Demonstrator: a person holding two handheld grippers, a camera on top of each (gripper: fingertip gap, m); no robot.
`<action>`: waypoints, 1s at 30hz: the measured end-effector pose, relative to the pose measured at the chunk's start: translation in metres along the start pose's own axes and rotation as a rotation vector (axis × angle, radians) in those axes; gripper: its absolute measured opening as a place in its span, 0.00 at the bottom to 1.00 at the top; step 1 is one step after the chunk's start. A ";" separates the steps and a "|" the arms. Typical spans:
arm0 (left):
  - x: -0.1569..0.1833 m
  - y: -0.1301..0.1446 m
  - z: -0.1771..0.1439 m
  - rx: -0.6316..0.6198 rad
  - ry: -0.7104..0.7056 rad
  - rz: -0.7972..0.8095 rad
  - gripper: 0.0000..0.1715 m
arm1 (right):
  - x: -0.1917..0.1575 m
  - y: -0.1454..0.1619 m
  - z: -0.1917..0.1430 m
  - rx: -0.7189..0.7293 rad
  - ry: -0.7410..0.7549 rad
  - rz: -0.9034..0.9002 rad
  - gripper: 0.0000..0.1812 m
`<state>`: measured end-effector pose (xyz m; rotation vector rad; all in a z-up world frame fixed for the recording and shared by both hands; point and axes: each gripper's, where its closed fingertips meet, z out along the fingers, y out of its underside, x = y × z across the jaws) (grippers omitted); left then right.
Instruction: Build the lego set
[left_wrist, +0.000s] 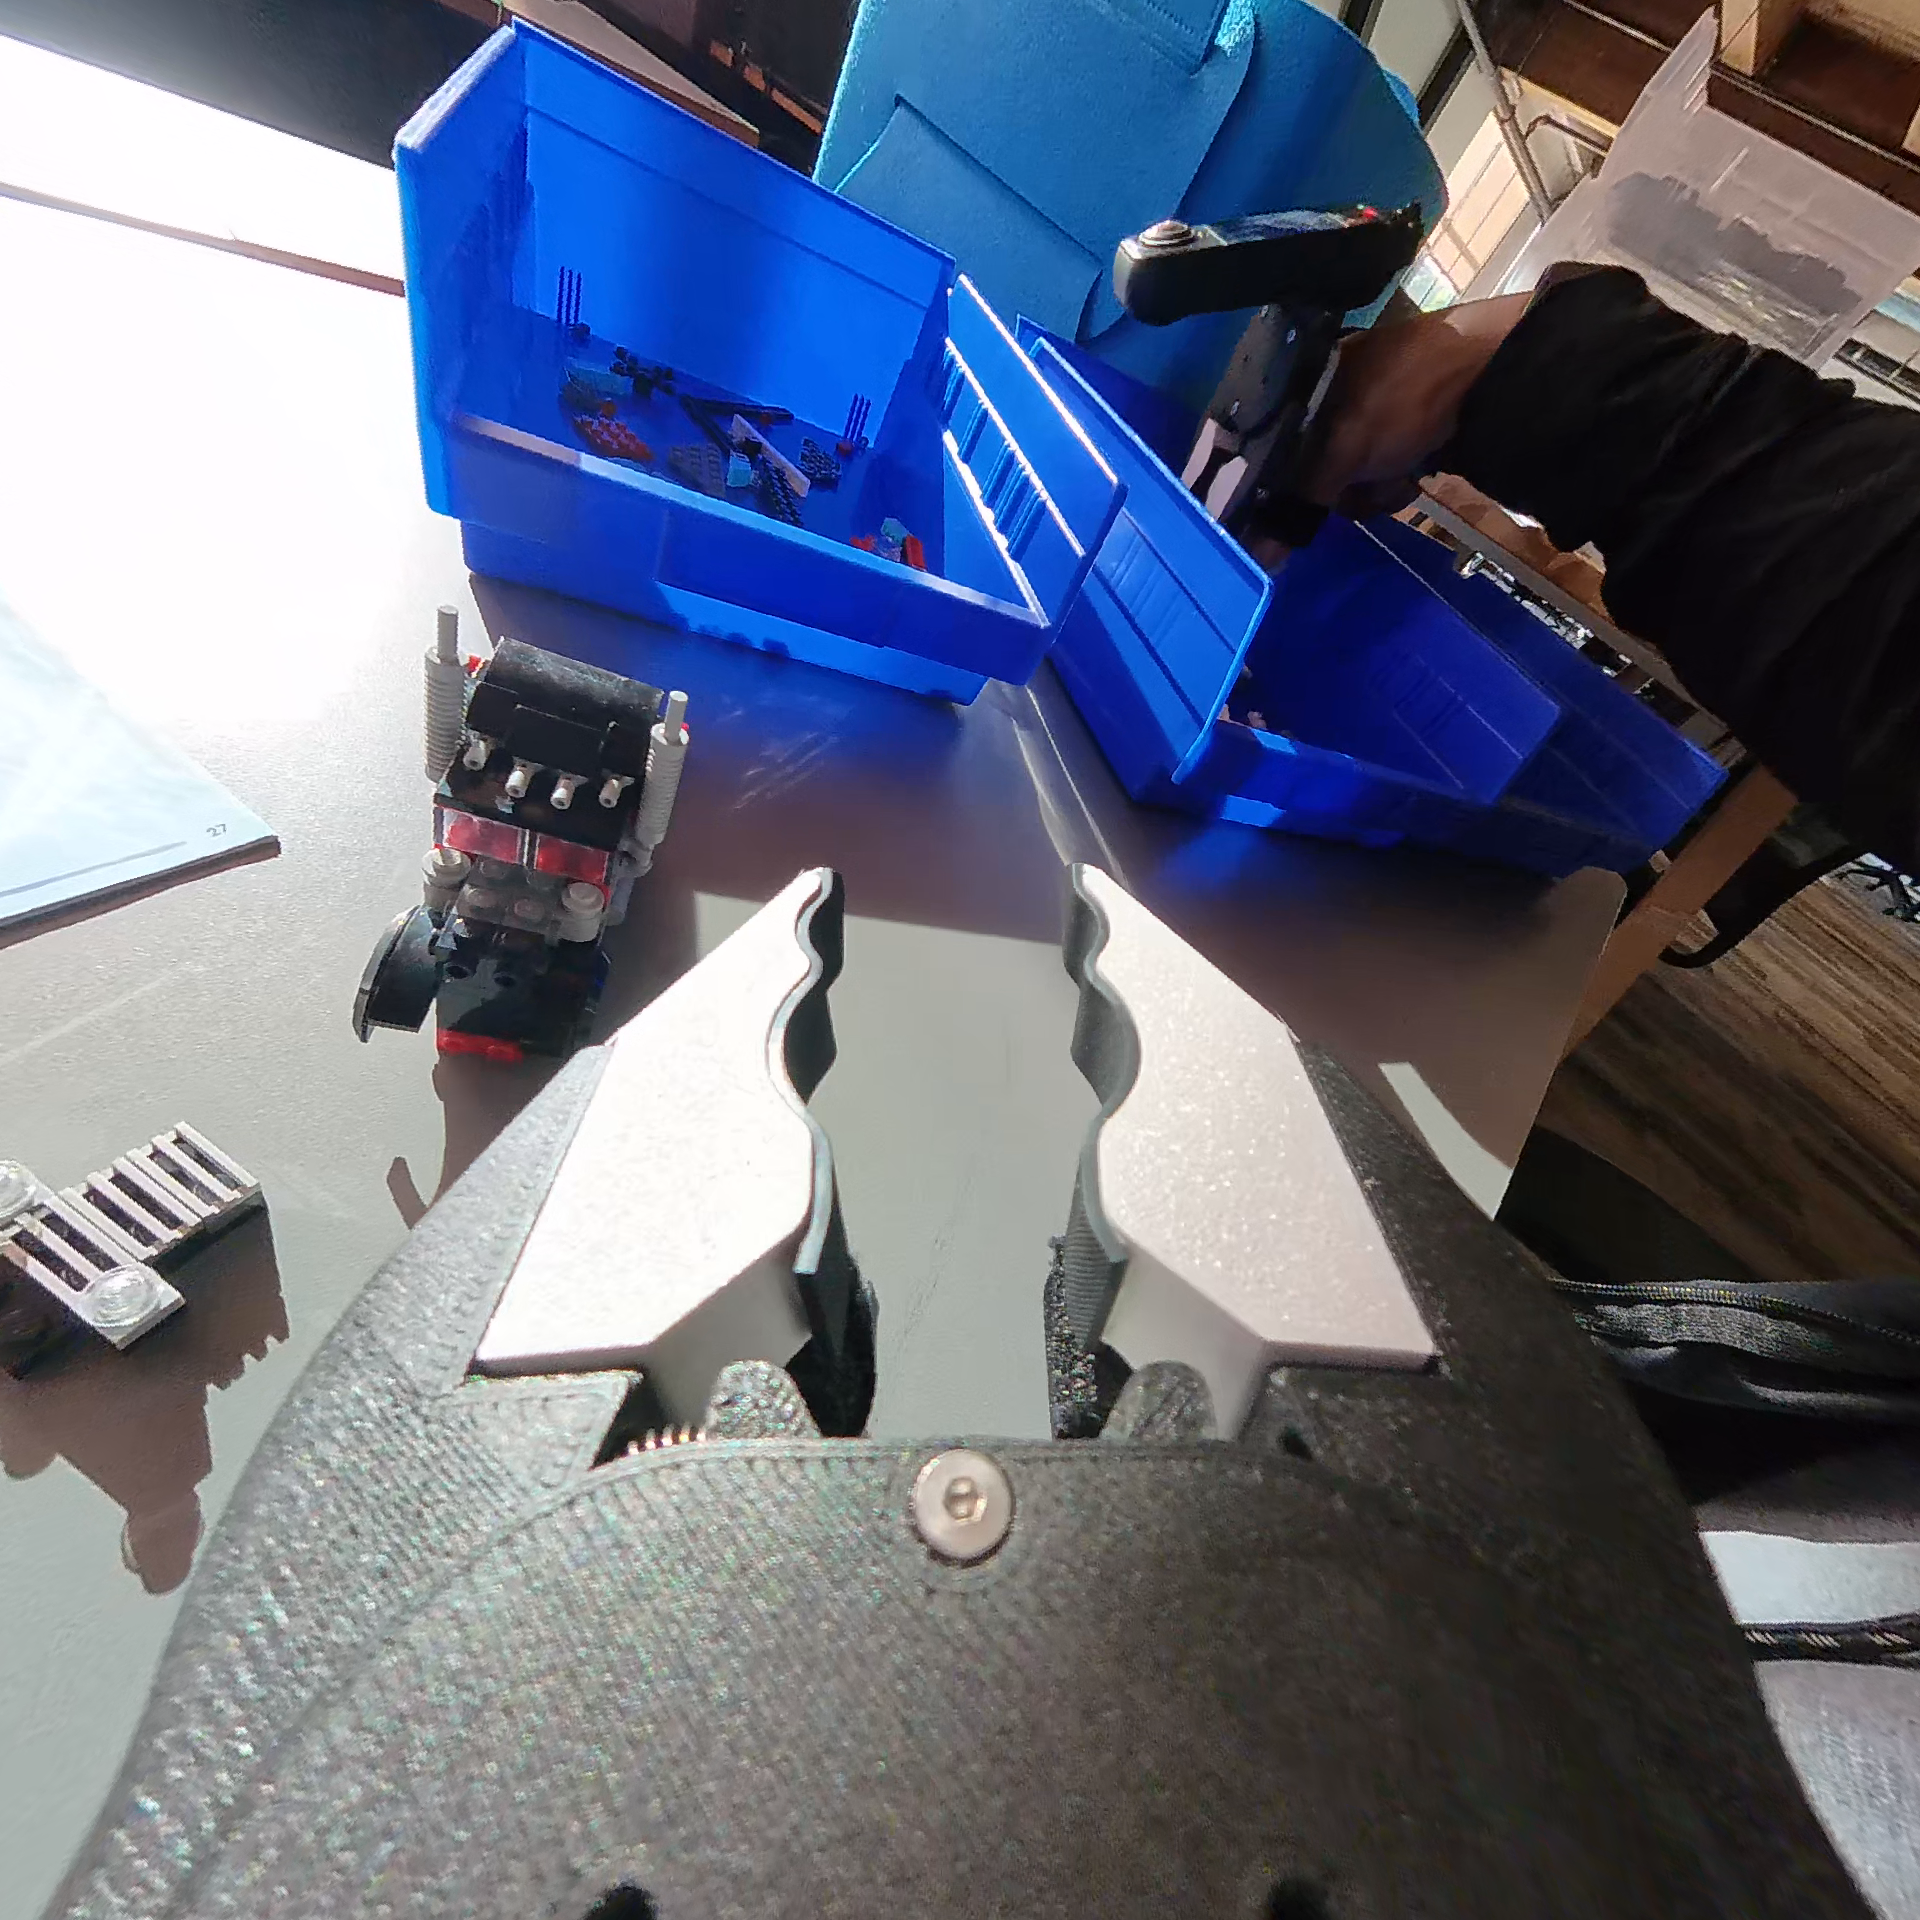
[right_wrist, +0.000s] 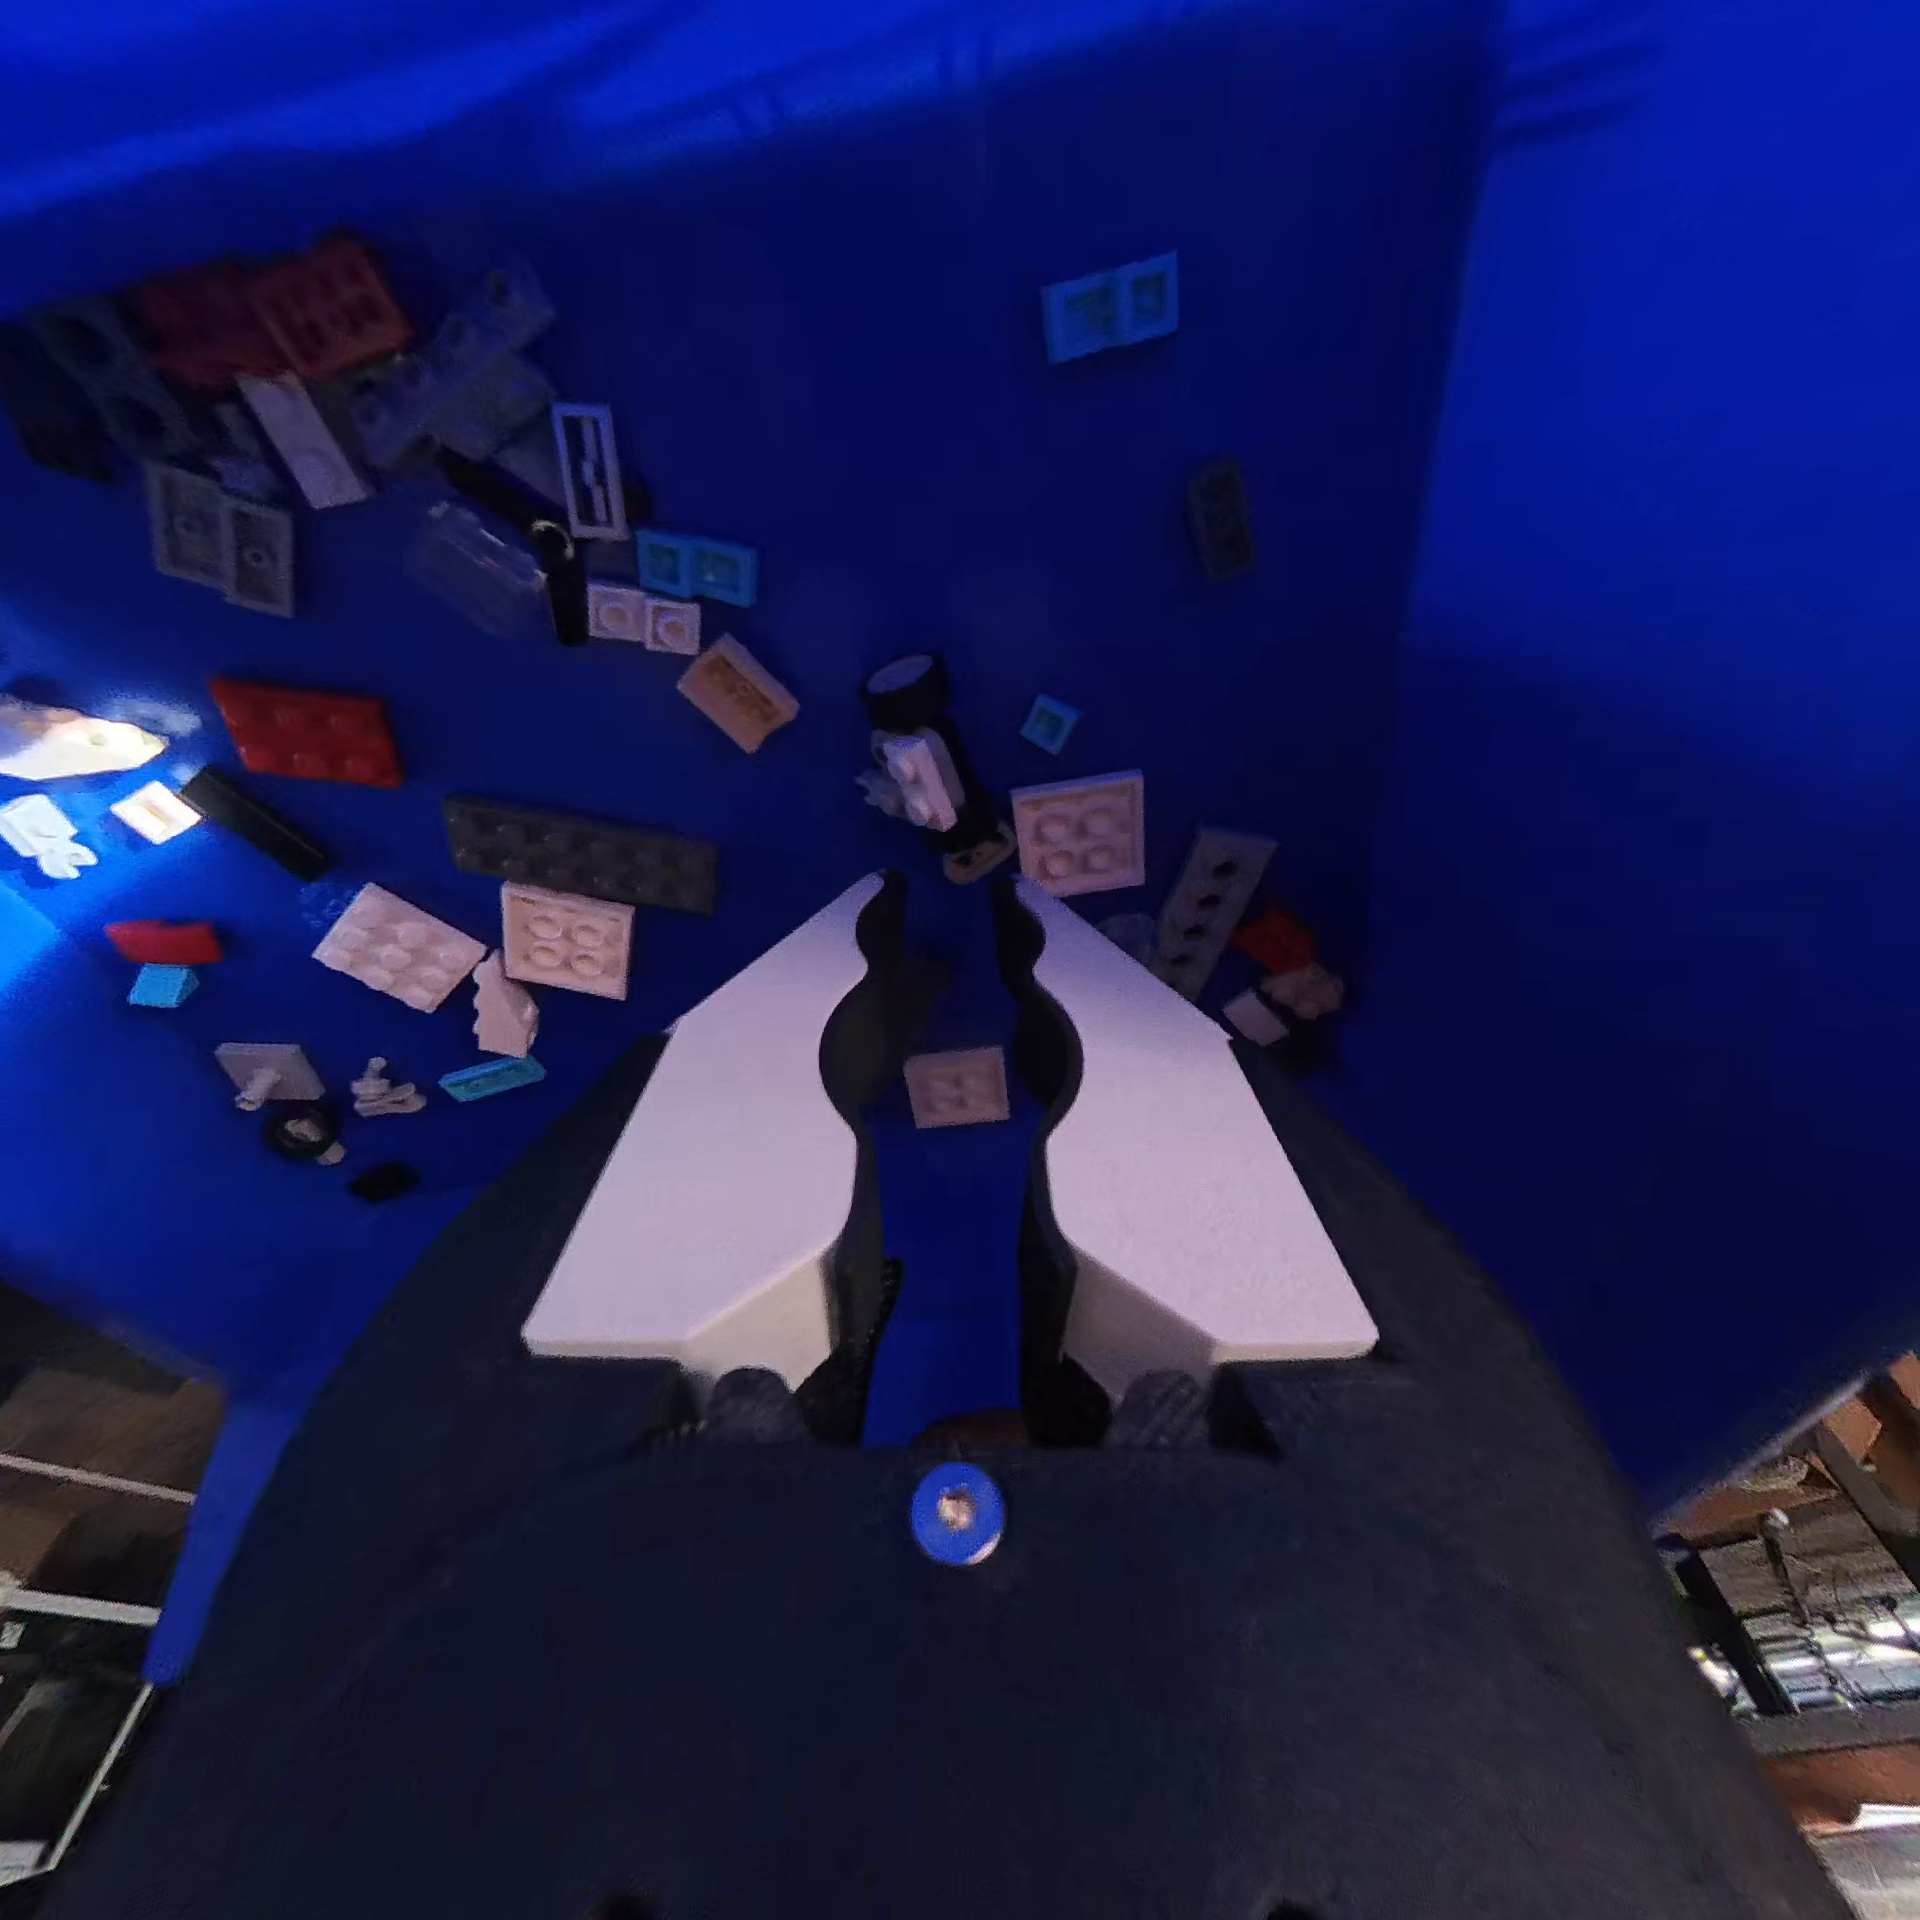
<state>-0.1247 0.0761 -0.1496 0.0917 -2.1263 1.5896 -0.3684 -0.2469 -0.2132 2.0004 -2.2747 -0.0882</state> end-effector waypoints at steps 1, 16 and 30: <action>0.000 0.000 0.000 0.001 0.001 -0.001 0.25 | 0.001 0.000 0.001 -0.003 0.001 0.005 0.11; 0.000 -0.001 -0.001 0.005 0.010 -0.010 0.25 | 0.003 -0.001 0.008 0.005 -0.025 0.036 0.06; 0.000 0.000 -0.002 0.005 0.015 -0.017 0.25 | -0.014 0.006 -0.044 0.188 0.116 0.082 0.06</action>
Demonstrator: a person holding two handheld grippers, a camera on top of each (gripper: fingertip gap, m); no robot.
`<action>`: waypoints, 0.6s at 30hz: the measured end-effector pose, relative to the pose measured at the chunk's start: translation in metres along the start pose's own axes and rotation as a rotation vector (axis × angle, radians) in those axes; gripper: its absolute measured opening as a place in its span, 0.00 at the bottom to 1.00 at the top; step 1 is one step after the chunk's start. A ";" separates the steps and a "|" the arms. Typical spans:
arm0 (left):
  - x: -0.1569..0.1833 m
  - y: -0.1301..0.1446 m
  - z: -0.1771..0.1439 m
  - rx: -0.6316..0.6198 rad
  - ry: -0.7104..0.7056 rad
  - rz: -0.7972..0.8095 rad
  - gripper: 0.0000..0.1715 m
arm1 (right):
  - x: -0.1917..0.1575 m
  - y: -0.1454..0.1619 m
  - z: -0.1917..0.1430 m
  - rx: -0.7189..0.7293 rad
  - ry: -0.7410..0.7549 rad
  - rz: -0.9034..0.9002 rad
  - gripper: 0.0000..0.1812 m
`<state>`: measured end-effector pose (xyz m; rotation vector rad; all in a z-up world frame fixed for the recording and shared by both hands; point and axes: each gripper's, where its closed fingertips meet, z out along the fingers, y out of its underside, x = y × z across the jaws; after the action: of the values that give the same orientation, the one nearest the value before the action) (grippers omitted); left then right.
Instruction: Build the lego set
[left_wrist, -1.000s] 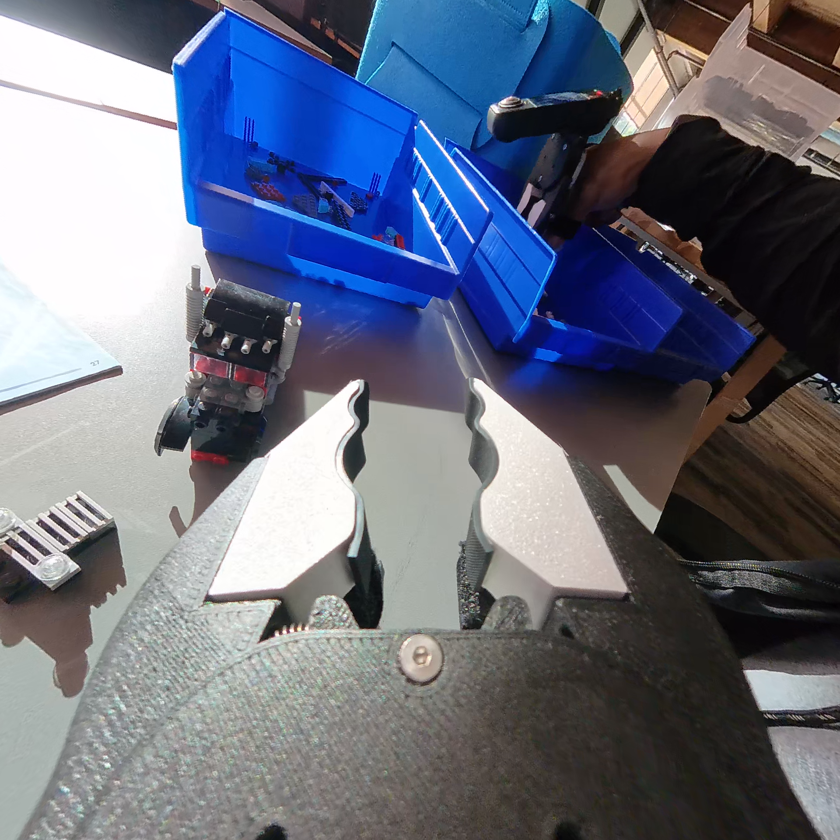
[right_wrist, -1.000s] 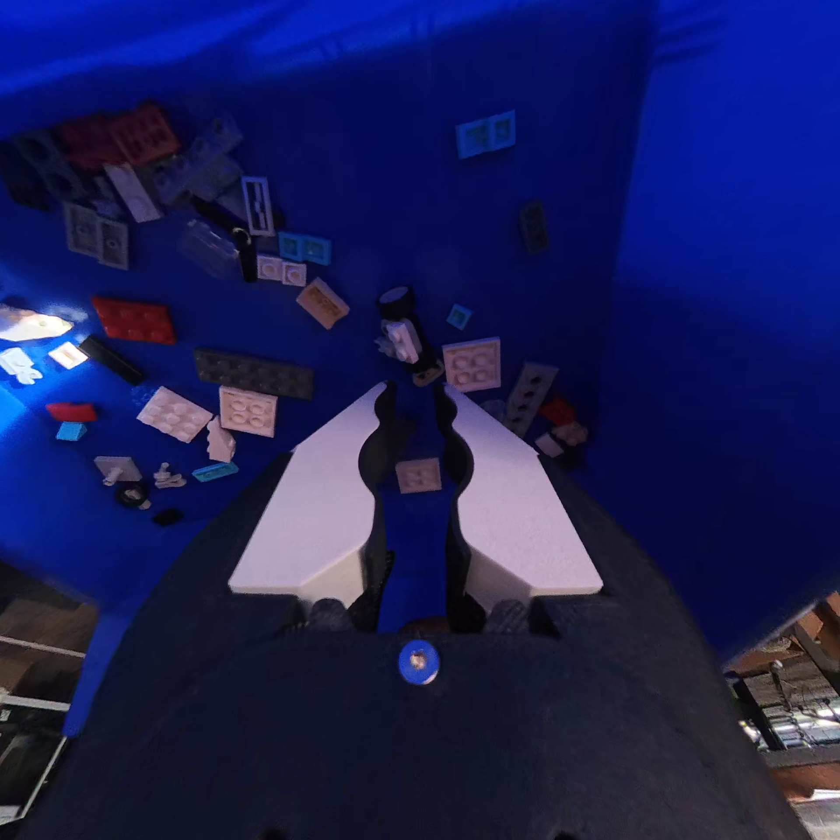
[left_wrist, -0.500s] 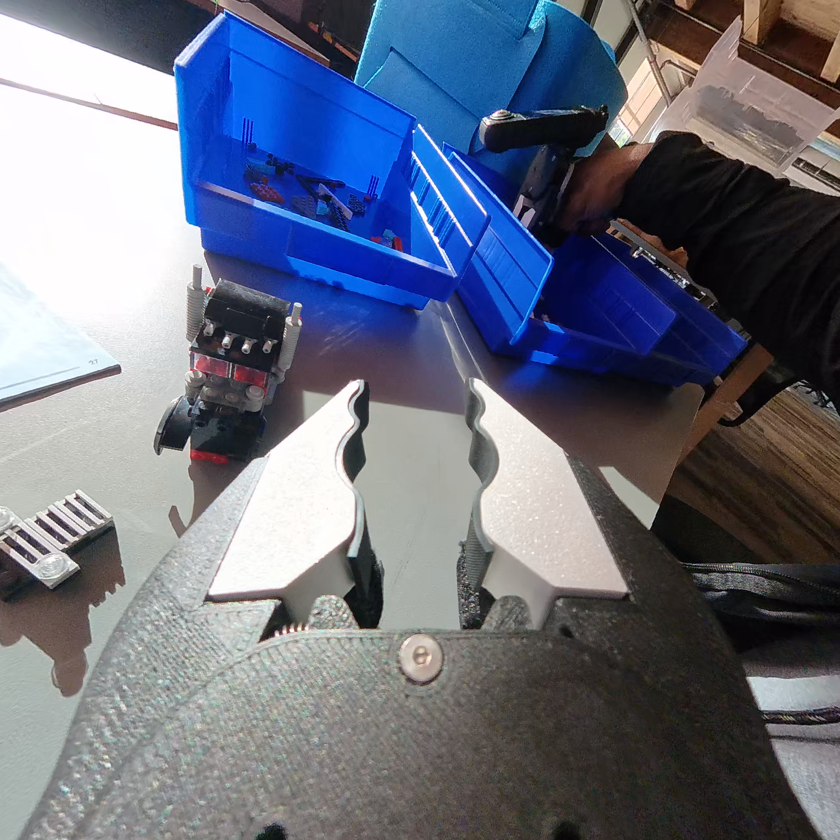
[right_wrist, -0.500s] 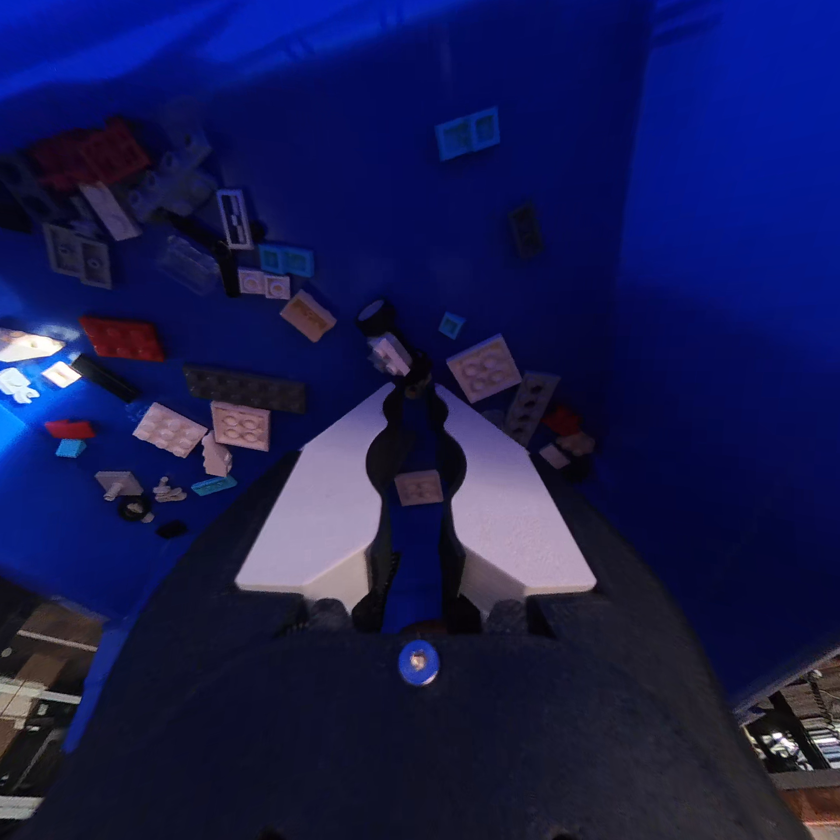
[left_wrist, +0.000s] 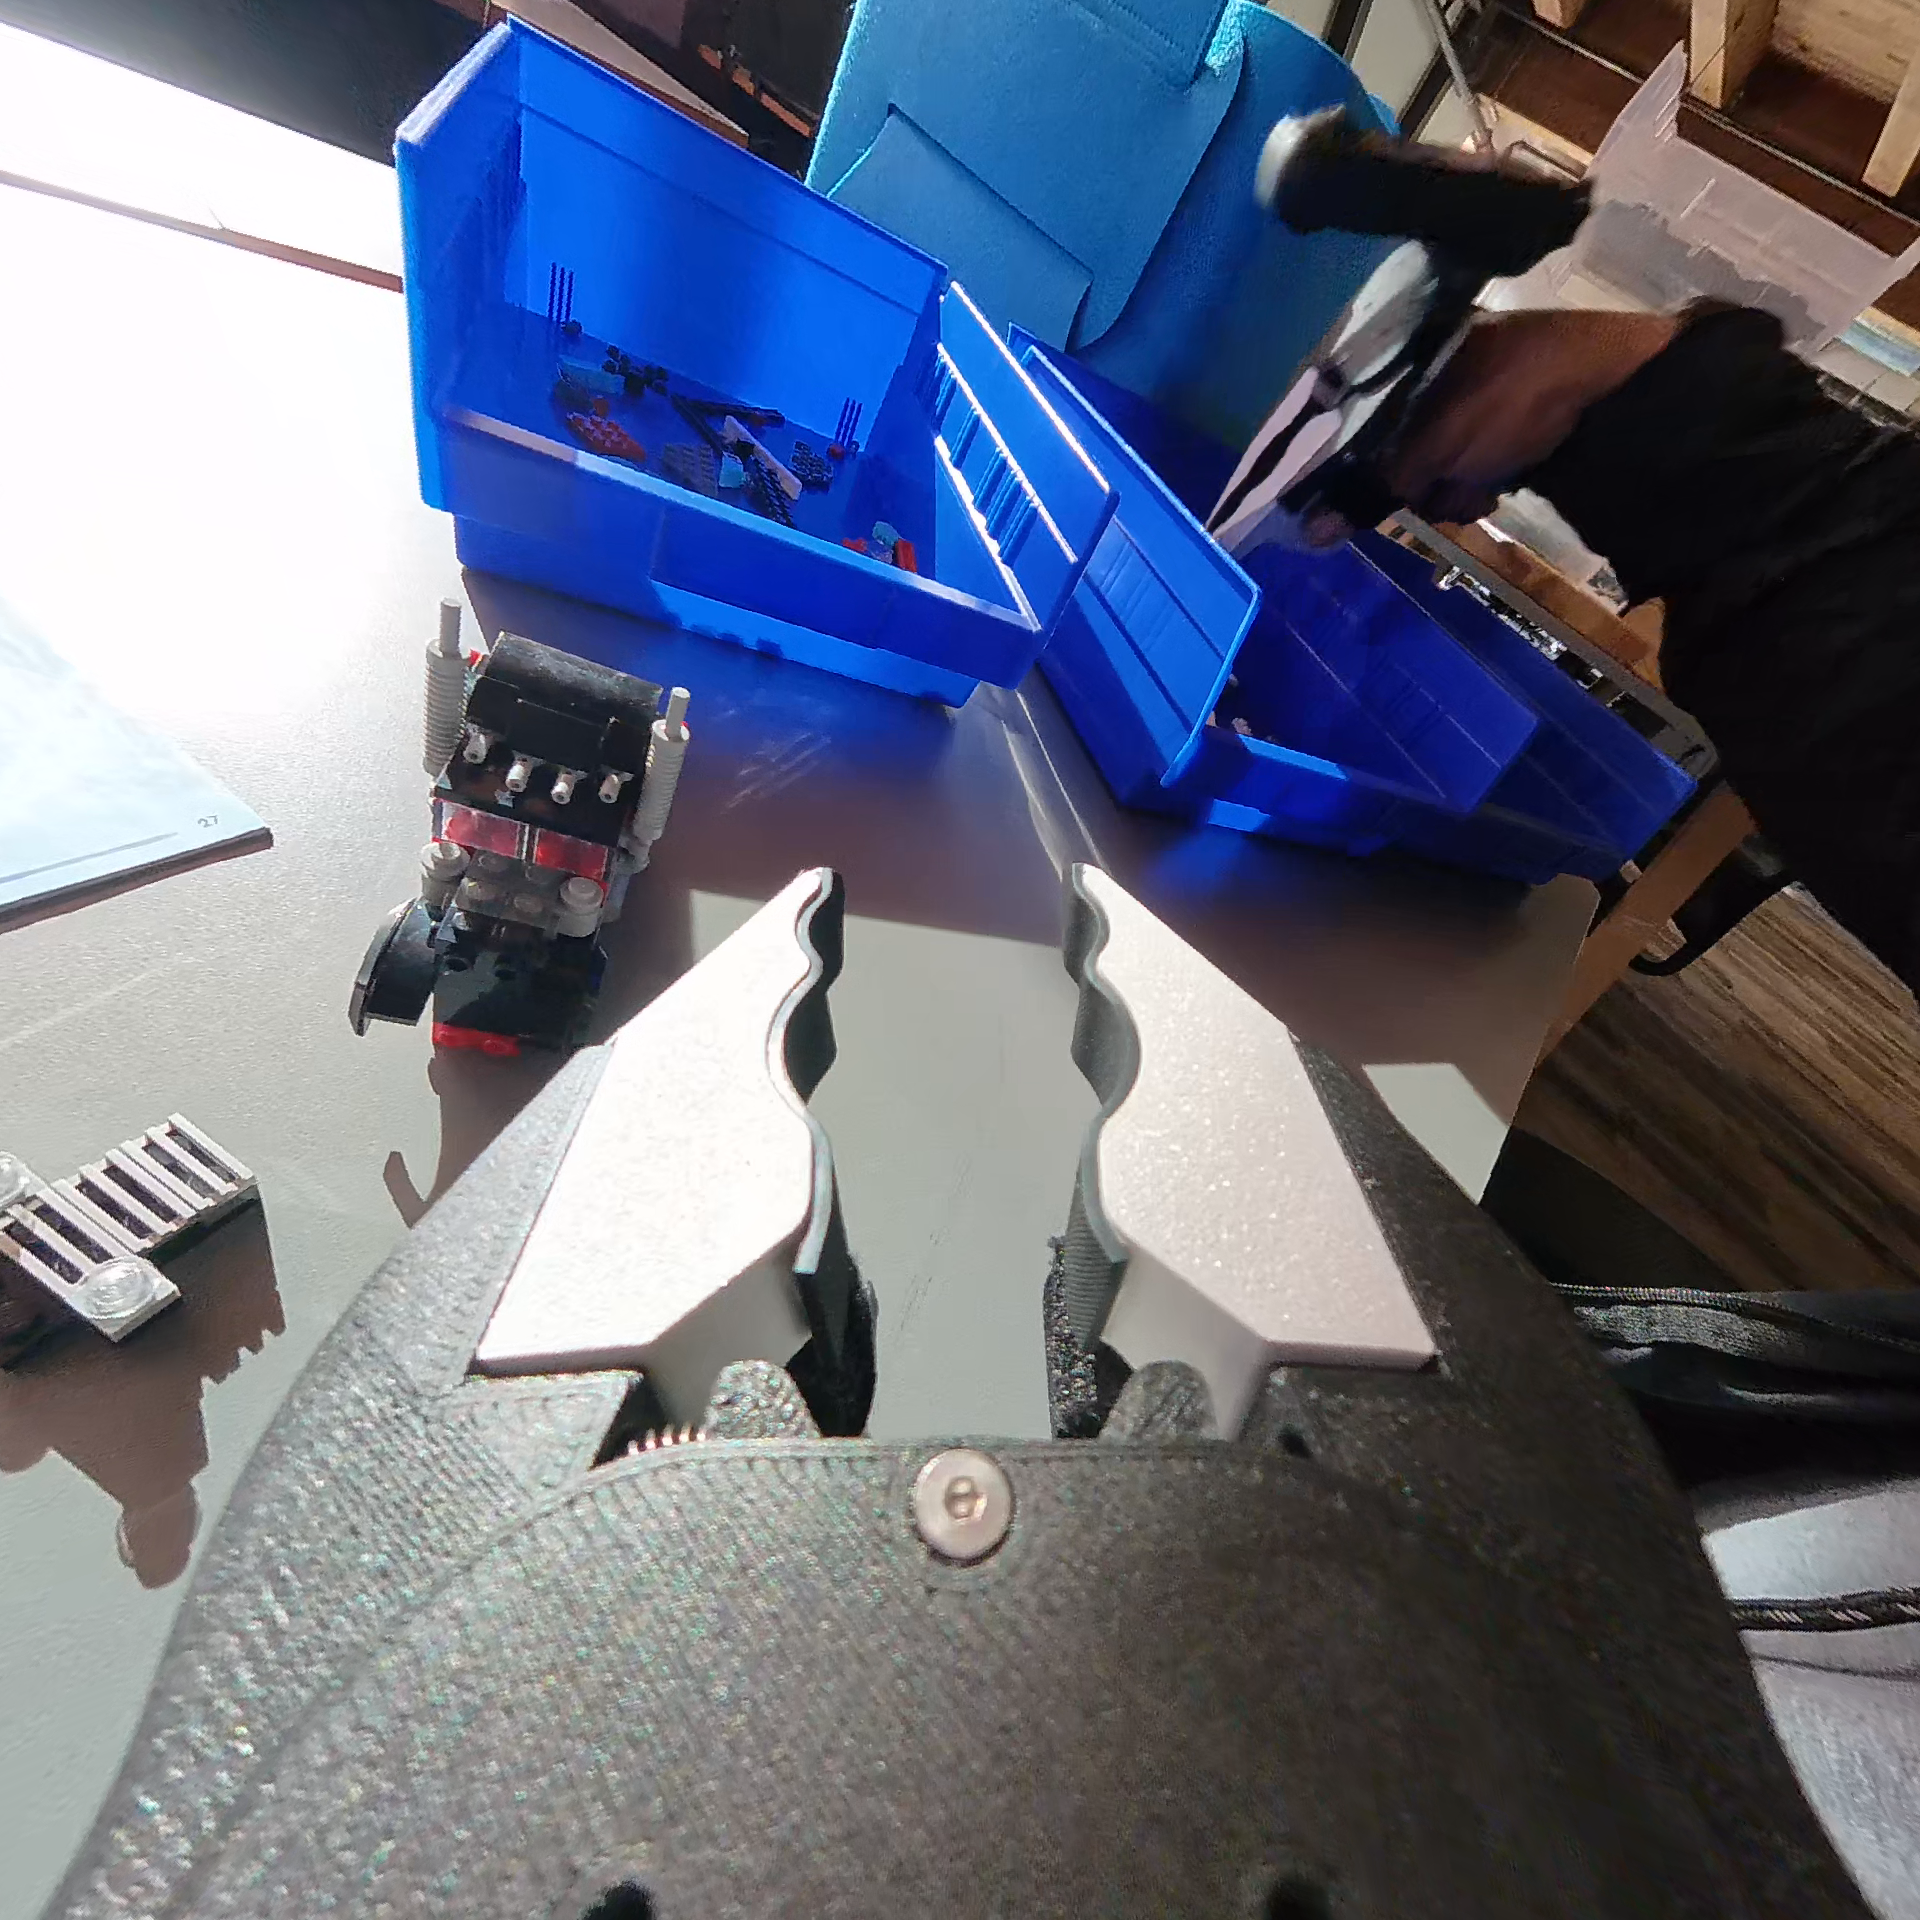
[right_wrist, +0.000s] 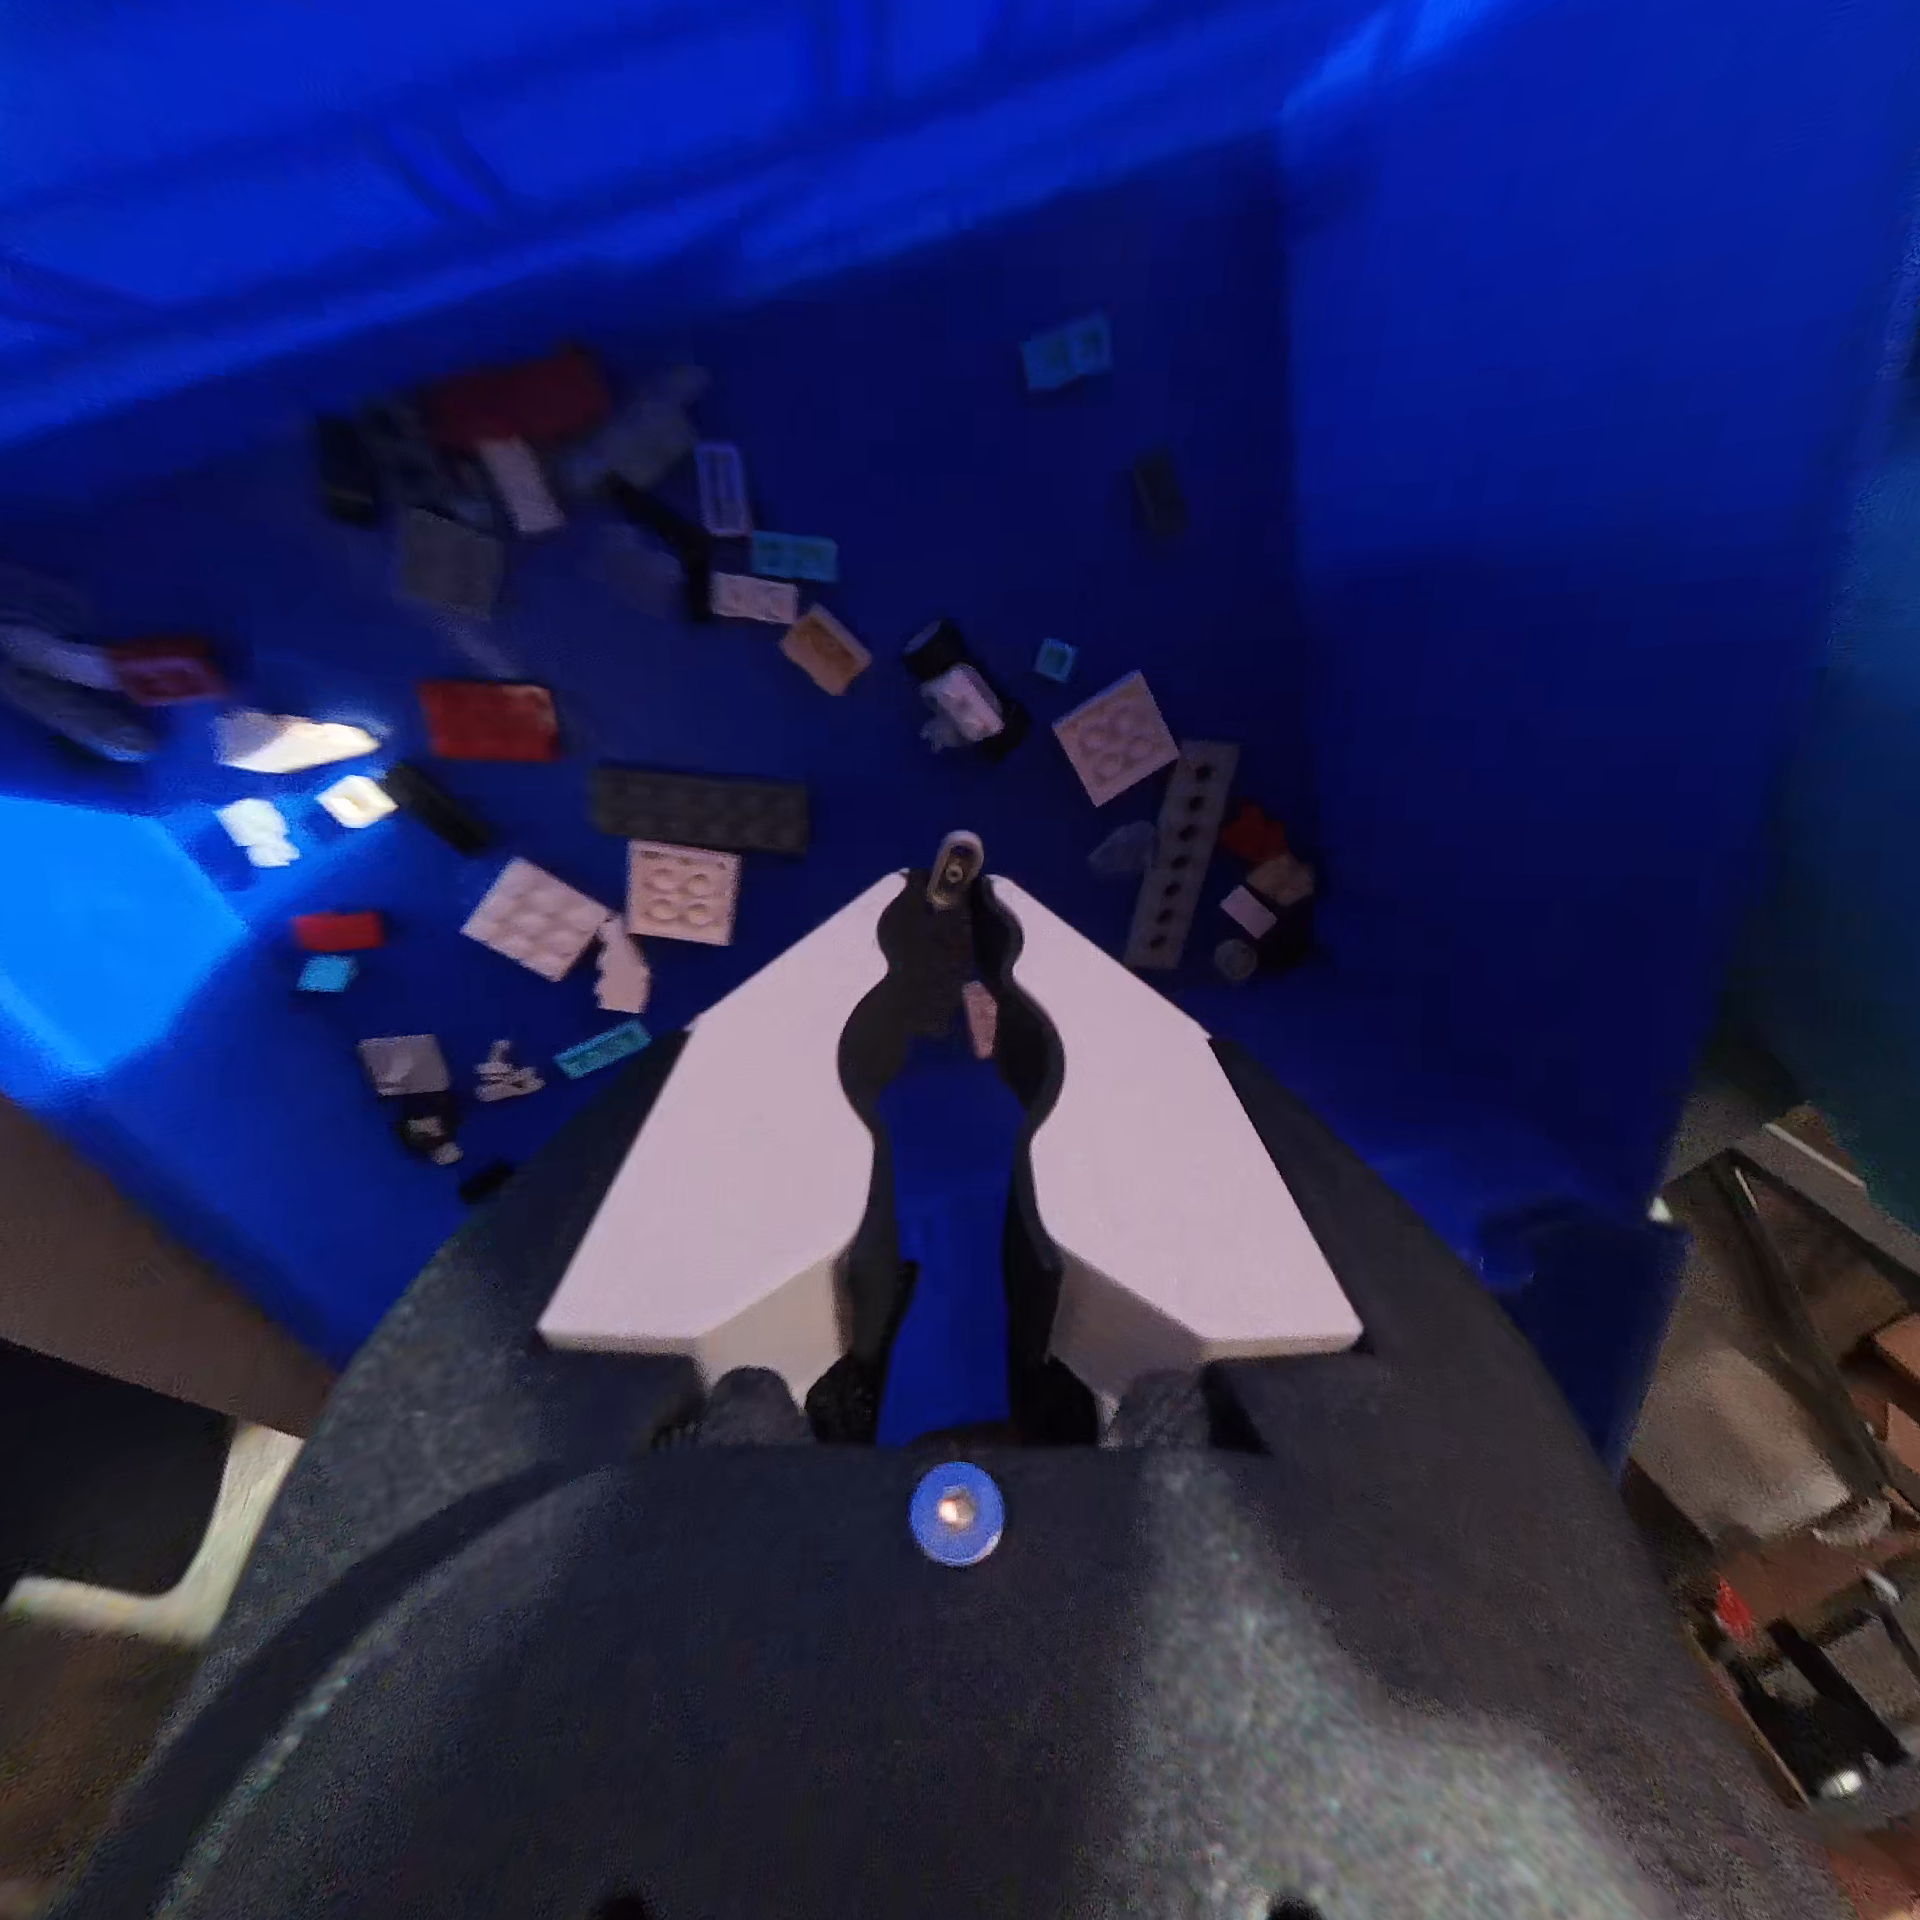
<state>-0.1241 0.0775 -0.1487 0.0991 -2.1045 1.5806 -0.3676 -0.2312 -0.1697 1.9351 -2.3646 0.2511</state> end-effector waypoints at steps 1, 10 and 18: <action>0.000 0.000 0.000 -0.002 0.000 0.000 0.25 | -0.007 -0.005 -0.012 0.048 0.012 -0.001 0.06; 0.000 0.002 0.002 -0.017 -0.003 0.005 0.25 | -0.160 -0.075 -0.096 0.516 -0.037 -0.179 0.06; -0.001 0.000 0.000 0.005 -0.014 0.013 0.25 | -0.285 -0.139 -0.068 0.724 -0.176 -0.266 0.05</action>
<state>-0.1234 0.0777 -0.1485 0.0990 -2.1164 1.5965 -0.1772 0.0294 -0.1383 2.6299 -2.2607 1.0804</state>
